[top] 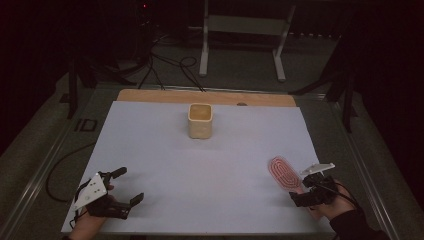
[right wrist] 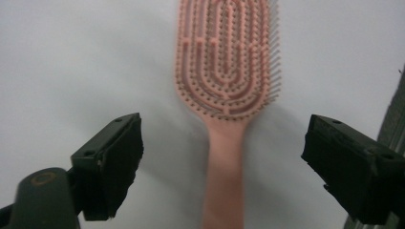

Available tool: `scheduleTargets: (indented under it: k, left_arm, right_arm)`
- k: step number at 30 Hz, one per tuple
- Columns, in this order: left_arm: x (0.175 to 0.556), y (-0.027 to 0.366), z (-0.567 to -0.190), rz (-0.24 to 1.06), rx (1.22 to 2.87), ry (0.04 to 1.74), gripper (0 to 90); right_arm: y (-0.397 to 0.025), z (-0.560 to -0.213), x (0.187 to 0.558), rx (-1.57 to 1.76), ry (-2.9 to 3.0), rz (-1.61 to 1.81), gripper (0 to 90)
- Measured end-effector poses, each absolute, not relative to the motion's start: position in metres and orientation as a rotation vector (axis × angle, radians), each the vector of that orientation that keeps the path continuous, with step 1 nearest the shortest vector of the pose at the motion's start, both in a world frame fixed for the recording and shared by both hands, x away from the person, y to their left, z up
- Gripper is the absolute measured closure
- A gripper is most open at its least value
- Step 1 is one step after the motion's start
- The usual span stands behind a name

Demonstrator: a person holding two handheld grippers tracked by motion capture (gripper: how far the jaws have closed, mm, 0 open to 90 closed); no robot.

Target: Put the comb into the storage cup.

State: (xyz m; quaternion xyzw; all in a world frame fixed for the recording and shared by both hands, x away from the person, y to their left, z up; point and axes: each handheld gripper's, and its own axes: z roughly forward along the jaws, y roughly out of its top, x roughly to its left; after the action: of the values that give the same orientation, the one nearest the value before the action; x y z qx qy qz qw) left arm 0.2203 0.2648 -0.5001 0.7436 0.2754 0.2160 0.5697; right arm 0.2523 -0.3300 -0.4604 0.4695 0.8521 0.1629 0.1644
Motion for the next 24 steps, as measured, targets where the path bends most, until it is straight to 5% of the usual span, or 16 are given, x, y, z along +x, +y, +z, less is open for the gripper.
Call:
scheduleTargets:
  k: [24]
  left_arm:
    - [0.220,0.266,-0.500,0.505,1.741,0.647,0.0]
  right_arm:
    - [-0.334,-0.480,0.276,1.502,2.545,0.316,14.4]
